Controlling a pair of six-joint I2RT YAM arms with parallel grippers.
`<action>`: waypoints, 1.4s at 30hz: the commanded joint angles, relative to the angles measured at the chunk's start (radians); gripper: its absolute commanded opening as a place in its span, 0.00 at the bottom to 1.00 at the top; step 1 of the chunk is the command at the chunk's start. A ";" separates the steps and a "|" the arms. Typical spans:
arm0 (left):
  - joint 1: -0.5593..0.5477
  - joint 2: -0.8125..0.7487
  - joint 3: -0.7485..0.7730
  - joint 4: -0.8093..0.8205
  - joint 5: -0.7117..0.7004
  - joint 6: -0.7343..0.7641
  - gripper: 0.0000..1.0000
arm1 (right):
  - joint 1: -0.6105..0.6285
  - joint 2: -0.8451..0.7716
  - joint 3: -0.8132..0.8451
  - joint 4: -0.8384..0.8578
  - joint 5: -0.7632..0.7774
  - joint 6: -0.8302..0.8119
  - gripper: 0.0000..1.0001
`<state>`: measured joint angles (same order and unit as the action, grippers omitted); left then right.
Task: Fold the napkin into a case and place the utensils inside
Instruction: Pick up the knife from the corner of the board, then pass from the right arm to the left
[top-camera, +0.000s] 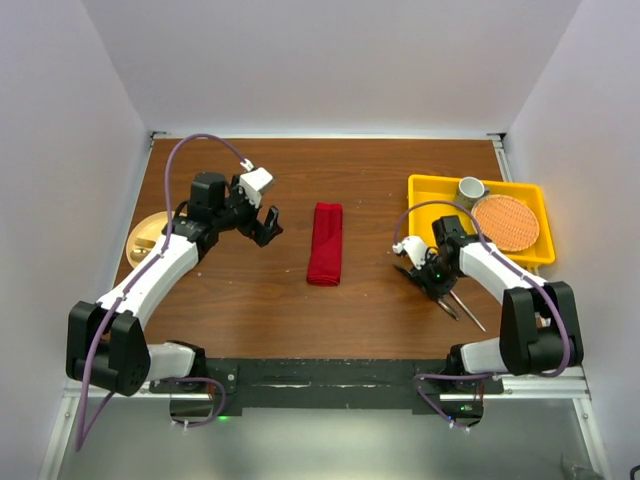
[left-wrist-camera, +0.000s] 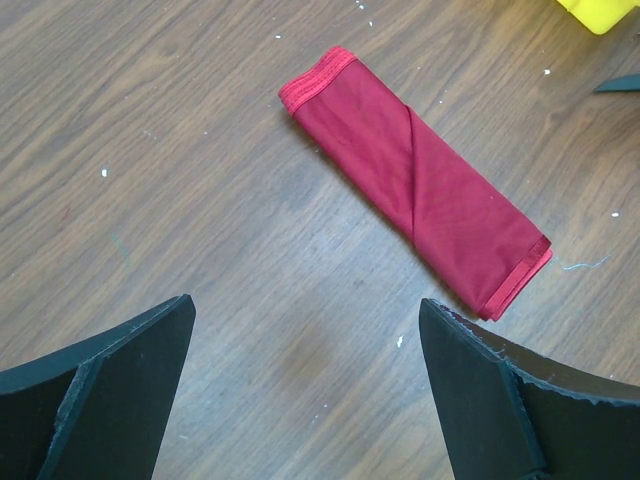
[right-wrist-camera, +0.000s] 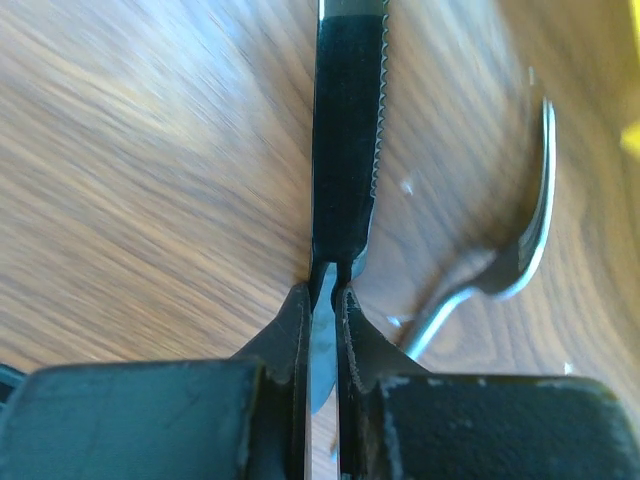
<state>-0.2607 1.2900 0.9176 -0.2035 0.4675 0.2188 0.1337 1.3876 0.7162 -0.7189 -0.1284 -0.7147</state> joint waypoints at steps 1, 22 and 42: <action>0.011 -0.031 0.010 0.024 0.029 -0.068 1.00 | 0.032 -0.050 0.101 0.009 -0.128 0.037 0.00; 0.011 0.095 -0.194 1.186 0.637 -0.967 0.96 | 0.098 -0.119 0.468 -0.088 -0.686 0.493 0.00; -0.103 0.200 -0.034 1.497 0.454 -1.503 0.87 | 0.218 -0.177 0.569 0.237 -0.921 1.035 0.00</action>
<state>-0.3481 1.4876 0.8391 1.2591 0.9585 -1.2499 0.3401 1.2232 1.2152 -0.5404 -0.9977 0.2531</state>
